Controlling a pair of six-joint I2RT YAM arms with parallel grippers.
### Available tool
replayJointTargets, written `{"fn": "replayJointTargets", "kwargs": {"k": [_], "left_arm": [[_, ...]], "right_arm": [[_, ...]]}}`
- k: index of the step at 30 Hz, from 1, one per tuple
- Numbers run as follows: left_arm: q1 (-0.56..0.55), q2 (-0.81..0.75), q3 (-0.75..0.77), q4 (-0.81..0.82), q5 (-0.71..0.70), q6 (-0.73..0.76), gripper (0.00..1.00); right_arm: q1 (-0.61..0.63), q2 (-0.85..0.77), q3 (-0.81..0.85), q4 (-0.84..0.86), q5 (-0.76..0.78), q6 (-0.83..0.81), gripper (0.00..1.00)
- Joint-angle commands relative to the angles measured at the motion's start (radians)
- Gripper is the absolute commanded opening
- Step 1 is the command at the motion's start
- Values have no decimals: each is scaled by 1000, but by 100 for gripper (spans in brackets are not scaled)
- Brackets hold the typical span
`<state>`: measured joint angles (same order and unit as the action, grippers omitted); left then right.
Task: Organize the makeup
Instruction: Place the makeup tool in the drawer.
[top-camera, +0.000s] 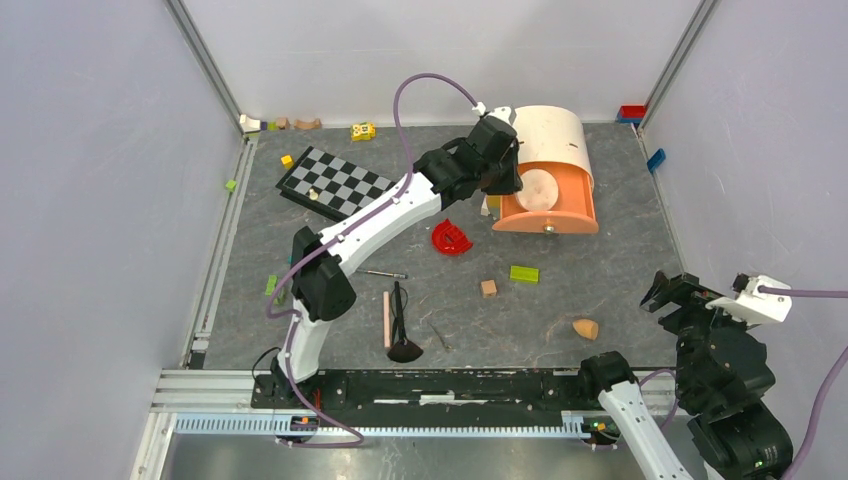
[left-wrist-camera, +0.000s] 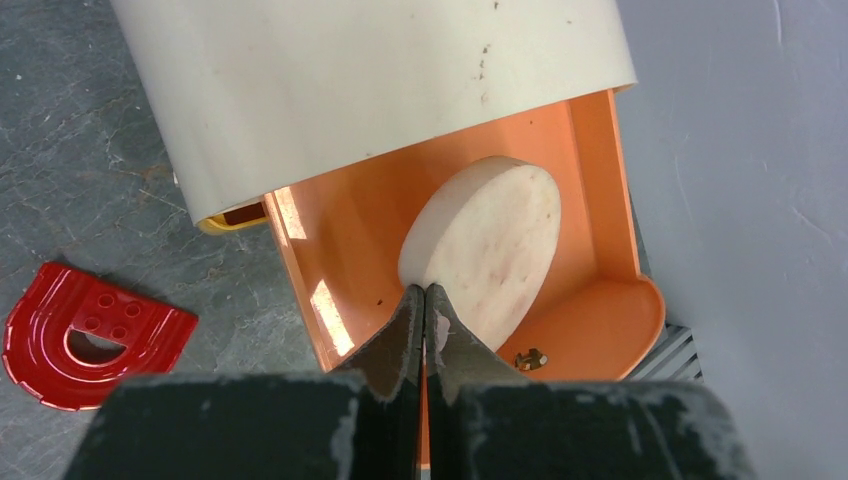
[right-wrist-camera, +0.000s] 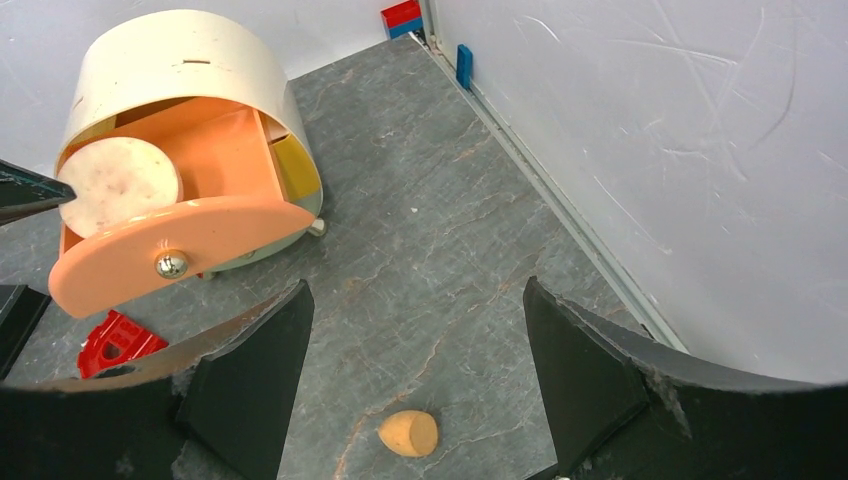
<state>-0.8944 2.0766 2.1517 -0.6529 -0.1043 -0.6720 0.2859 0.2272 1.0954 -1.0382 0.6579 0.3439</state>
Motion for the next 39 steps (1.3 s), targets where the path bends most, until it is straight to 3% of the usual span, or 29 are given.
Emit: {"fn": "replayJointTargets", "kwargs": {"k": [1, 20, 32, 39], "left_arm": [[-6, 6, 36, 30, -37, 14, 2], [-6, 1, -15, 9, -115, 32, 3], [-6, -13, -29, 5, -133, 34, 28], [-6, -31, -17, 4, -125, 45, 35]], "right_arm": [[2, -15, -4, 2, -7, 6, 84], [2, -22, -29, 10, -30, 8, 84], [2, -22, -36, 16, -41, 8, 84], [2, -22, -35, 16, -45, 5, 84]]}}
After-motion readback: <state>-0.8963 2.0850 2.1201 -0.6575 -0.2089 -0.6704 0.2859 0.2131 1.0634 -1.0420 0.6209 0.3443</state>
